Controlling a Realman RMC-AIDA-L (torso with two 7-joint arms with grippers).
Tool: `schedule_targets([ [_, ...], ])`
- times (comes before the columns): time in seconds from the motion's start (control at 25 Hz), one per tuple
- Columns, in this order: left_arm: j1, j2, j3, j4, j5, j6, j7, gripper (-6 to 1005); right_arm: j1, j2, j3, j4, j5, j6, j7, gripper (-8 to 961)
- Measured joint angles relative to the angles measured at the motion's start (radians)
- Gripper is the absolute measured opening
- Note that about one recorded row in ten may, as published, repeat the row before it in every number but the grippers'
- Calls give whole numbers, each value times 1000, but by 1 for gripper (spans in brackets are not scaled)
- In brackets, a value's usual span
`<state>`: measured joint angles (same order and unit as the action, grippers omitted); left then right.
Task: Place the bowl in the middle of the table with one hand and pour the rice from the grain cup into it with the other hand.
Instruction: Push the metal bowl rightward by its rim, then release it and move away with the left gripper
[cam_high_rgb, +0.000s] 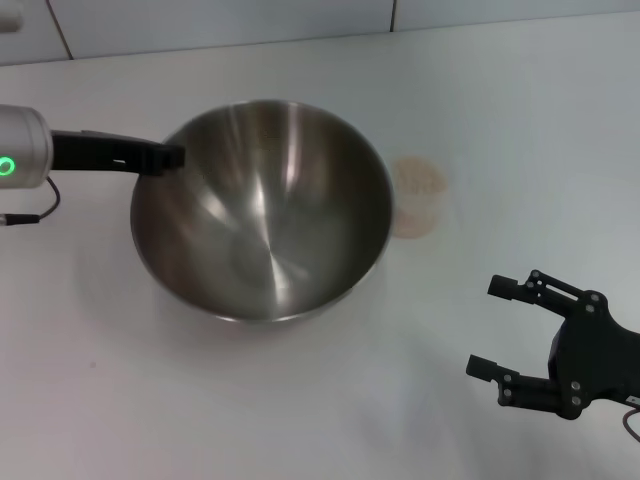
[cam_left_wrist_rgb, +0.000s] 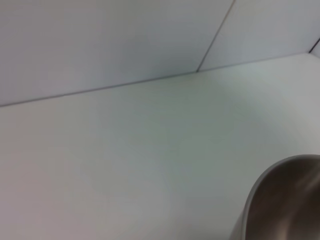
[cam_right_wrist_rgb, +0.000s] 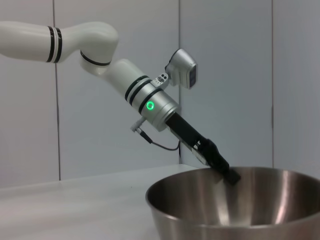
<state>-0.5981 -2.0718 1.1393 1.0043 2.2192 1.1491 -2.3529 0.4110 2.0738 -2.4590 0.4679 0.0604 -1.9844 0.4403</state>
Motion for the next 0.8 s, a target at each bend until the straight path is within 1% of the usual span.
schedule_targets([
  [0.16,-5,0,30,-21,4,-25,0,32,0,0,0,0,2,0,0,810],
  [0.32,-4,1,28,-32,-4,-37,7,58,0,0,0,0,3,1,0,809],
  [0.56,6,3,29,5,-6,-33,30,98,0,0,0,0,3,2,0,807],
  [0.64,8,4,30,17,-6,-28,38,159,0,0,0,0,3,2,0,806],
  [0.72,19,5,29,56,-6,-15,57,221,0,0,6,0,3,4,0,805],
  [0.8,46,6,25,130,-7,12,98,282,-2,0,12,-1,20,21,1,805],
])
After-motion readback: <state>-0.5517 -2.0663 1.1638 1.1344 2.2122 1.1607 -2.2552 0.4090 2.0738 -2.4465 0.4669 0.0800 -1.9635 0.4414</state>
